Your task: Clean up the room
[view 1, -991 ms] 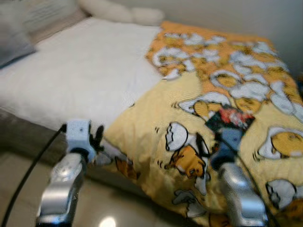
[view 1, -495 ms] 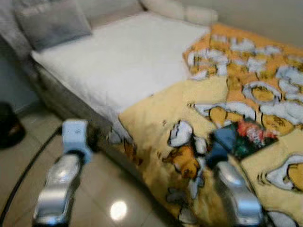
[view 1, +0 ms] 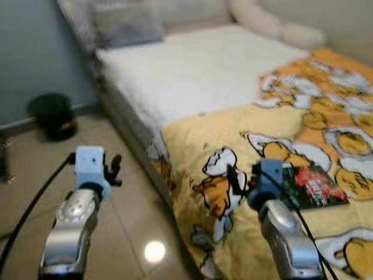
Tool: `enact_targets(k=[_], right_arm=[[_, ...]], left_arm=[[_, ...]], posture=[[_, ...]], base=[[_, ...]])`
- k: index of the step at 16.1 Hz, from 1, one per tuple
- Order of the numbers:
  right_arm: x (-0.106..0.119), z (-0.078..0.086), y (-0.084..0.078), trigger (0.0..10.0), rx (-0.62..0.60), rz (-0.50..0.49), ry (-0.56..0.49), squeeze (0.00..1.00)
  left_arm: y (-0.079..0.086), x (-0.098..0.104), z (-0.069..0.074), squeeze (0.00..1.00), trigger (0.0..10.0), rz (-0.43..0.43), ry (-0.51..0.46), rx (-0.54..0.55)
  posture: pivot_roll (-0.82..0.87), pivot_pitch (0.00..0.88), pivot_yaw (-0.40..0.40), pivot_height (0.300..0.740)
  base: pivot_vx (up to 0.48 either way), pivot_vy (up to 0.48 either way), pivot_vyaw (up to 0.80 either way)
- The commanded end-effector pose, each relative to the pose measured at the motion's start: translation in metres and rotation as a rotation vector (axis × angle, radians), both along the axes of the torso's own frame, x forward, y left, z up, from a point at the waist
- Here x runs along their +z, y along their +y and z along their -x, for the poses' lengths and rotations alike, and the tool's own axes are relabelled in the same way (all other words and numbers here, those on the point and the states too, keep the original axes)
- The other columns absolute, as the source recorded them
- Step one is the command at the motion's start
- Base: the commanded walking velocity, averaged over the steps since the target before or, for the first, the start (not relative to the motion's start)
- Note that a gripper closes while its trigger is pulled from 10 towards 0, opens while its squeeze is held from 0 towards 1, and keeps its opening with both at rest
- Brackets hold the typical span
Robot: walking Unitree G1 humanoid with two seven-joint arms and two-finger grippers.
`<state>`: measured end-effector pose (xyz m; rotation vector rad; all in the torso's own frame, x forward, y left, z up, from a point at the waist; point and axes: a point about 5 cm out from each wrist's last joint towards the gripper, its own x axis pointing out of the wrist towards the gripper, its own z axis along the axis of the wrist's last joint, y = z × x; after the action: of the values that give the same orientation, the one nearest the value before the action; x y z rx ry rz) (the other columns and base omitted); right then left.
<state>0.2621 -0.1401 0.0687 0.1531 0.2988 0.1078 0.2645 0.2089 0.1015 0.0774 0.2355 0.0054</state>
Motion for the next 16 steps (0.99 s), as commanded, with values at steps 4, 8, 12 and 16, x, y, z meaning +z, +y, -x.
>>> enact_targets(k=[4, 8, 12, 16], right_arm=[[-0.002, 0.002, -0.005, 10.0, -0.002, -0.033, 0.022, 0.00], [-0.001, 0.002, -0.009, 10.0, -0.022, -0.016, 0.022, 0.00], [-0.013, 0.001, -0.027, 10.0, -0.198, -0.051, 0.120, 0.00], [-0.034, -0.004, -0.049, 10.0, -0.396, -0.192, 0.291, 0.00]], left_arm=[[-0.007, 0.002, -0.002, 0.00, 10.0, 0.001, -0.004, -0.025], [-0.010, 0.003, -0.001, 0.00, 10.0, -0.019, 0.004, -0.069], [-0.019, -0.001, 0.004, 0.00, 10.0, -0.075, 0.039, -0.249], [-0.034, -0.005, 0.010, 0.00, 10.0, -0.075, 0.094, -0.573]], posture=[[-0.02, 0.000, -0.003, 0.740], [-0.02, 0.000, -0.005, 0.740], [-0.02, 0.000, 0.001, 0.740], [-0.03, 0.000, 0.013, 0.740]], base=[[0.000, -0.104, 0.20], [0.000, 0.000, 0.00], [0.000, 0.000, 0.00], [0.000, 0.000, 0.00]])
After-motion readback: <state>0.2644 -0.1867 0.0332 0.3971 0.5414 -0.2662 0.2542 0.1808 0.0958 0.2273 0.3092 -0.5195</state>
